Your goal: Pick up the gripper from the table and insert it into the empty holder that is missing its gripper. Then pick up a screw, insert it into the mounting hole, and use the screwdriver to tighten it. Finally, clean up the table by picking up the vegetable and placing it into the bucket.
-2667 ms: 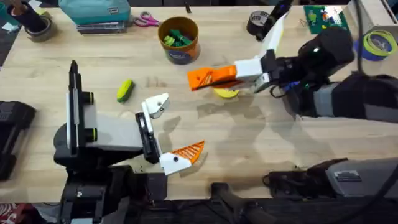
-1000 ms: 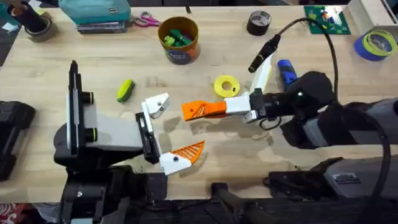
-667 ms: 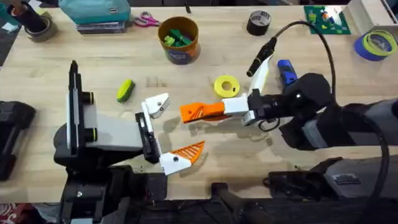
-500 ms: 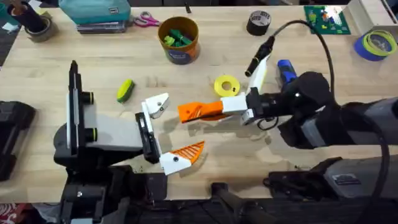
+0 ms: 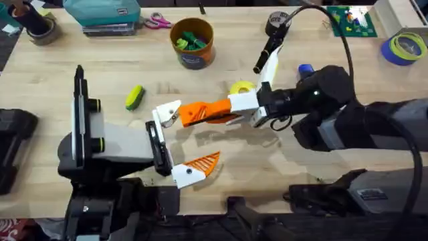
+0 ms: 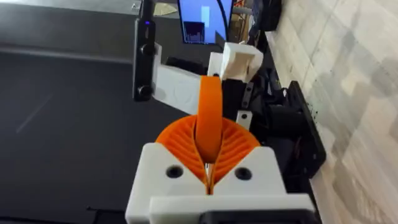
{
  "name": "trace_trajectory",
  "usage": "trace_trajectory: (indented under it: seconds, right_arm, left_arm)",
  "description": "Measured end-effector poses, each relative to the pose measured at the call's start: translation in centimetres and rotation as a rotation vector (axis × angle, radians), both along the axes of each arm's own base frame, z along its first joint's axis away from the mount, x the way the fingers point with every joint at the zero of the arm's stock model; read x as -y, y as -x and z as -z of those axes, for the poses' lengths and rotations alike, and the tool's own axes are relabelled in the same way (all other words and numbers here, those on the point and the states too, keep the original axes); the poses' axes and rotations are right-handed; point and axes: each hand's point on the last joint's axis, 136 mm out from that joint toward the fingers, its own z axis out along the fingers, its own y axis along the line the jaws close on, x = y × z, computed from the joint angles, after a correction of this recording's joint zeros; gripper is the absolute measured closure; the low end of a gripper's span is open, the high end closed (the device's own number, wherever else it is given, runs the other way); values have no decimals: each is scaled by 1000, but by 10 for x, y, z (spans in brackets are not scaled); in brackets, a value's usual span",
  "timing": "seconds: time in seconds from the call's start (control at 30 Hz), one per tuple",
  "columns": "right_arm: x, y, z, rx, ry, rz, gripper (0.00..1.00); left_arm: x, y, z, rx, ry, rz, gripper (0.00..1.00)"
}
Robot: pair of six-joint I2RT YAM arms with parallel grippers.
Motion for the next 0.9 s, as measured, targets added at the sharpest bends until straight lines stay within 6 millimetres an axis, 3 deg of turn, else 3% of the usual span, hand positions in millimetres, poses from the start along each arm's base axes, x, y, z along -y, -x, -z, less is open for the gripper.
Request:
trace_trajectory:
  seconds: [0.9]
  right_arm:
    - [-4,1,0,-25,2,1,992]
  left_arm:
    - [0,0,0,0,0,0,15]
